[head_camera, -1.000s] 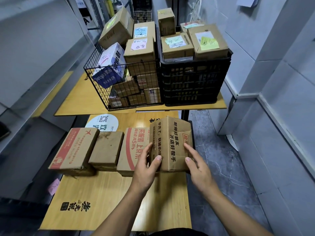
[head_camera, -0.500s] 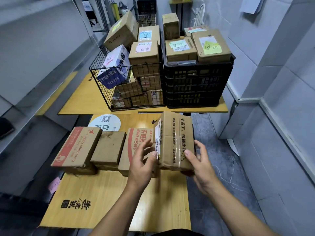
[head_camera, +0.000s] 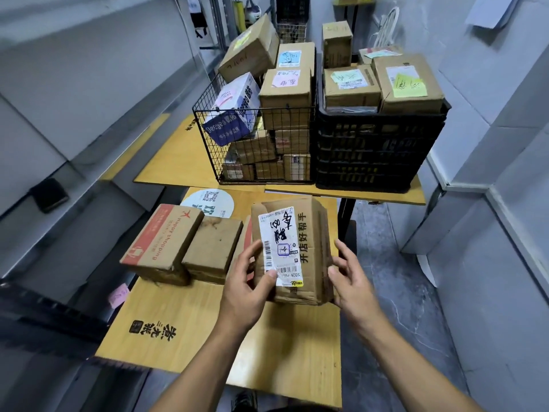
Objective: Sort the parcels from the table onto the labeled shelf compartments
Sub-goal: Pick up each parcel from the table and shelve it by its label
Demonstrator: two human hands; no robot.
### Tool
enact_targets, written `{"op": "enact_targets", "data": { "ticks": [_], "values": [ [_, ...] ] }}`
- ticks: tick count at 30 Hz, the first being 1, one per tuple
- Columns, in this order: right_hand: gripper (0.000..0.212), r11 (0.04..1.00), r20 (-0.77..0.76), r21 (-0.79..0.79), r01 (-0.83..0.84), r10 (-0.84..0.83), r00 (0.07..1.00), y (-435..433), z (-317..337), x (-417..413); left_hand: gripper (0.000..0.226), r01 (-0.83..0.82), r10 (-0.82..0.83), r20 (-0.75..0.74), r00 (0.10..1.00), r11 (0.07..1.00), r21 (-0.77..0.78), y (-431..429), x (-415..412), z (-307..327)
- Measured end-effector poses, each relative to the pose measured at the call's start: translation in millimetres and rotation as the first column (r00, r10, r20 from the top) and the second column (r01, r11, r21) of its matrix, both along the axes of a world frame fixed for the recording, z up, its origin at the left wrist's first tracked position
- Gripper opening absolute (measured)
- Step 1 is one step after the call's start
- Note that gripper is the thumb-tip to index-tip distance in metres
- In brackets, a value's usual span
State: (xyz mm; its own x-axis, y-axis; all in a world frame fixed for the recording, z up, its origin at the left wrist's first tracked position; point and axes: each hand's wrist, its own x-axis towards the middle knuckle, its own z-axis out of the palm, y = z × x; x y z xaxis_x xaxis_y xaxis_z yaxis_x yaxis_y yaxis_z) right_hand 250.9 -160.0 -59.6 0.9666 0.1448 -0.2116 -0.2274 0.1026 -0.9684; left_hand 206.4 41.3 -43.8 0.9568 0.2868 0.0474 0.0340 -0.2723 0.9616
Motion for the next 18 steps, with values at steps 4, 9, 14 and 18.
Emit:
{"op": "enact_targets", "data": {
  "ticks": [4, 9, 14, 18],
  "values": [
    [0.042, 0.991, 0.033, -0.093, -0.093, 0.097, 0.995, 18, 2, -4, 0.058, -0.076, 0.074, 0.02, 0.997, 0.99, 0.12, 12, -16, 3],
    [0.04, 0.957, 0.042, -0.063, -0.284, 0.287, 0.957, 47, 18, -9, 0.061, -0.203, 0.199, 0.041, 0.979, 0.951, 0.235, 36, -44, 1],
    [0.059, 0.897, 0.037, -0.007, -0.443, 0.443, 0.896, 93, 30, -17, 0.062, -0.376, 0.369, 0.08, 0.926, 0.886, 0.27, 64, -76, 6],
    [0.054, 0.863, 0.099, -0.016, -0.505, 0.504, 0.858, 141, 39, -33, 0.062, -0.502, 0.486, 0.128, 0.865, 0.819, 0.279, 90, -105, 16]
  ]
}}
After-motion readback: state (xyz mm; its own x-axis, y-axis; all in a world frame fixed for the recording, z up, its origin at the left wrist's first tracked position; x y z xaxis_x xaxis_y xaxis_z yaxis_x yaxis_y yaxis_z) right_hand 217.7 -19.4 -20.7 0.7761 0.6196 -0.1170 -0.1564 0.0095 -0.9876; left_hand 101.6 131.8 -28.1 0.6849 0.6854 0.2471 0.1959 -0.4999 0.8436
